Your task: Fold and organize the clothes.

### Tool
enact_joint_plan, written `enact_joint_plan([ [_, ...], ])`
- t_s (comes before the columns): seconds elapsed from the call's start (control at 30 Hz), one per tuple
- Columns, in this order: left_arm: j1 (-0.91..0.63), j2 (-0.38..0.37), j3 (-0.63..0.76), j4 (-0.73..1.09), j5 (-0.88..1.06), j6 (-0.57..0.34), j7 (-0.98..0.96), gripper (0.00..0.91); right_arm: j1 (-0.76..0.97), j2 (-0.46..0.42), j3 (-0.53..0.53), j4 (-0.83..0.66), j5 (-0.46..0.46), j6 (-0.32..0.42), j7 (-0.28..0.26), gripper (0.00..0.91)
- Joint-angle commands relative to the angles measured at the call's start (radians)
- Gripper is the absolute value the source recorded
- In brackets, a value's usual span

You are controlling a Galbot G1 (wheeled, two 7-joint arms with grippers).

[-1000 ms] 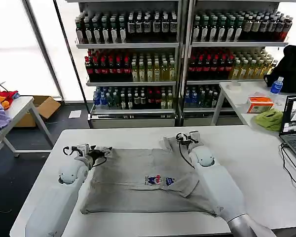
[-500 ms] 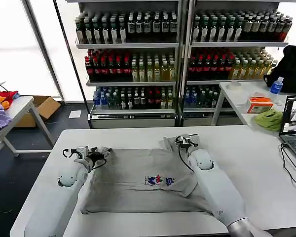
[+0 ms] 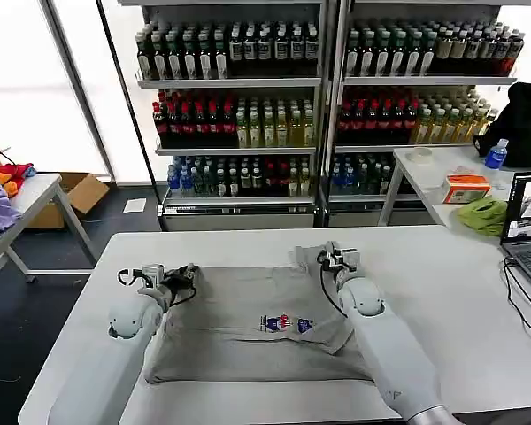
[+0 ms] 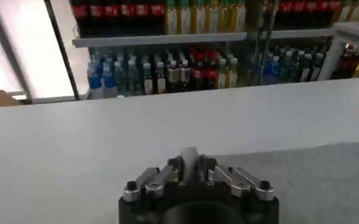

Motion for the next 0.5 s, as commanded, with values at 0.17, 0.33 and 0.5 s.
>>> enact_joint_plan([
  [0.17, 0.006, -0.006, -0.027, -0.012, -0.001, -0.028, 0.005, 0.0, -0.039, 0.004, 0.02, 0.071, 0.075, 0.03, 0.022, 0.0],
  [0.33, 0.011, 0.012, -0.039, -0.033, 0.008, -0.071, 0.005, 0.0, -0.065, -0.015, 0.022, 0.163, 0.093, 0.051, 0.008, 0.0],
  [0.5, 0.052, 0.039, -0.071, -0.107, -0.007, -0.071, 0.002, 0.0, -0.085, -0.027, 0.019, 0.274, 0.116, 0.035, 0.032, 0.0],
])
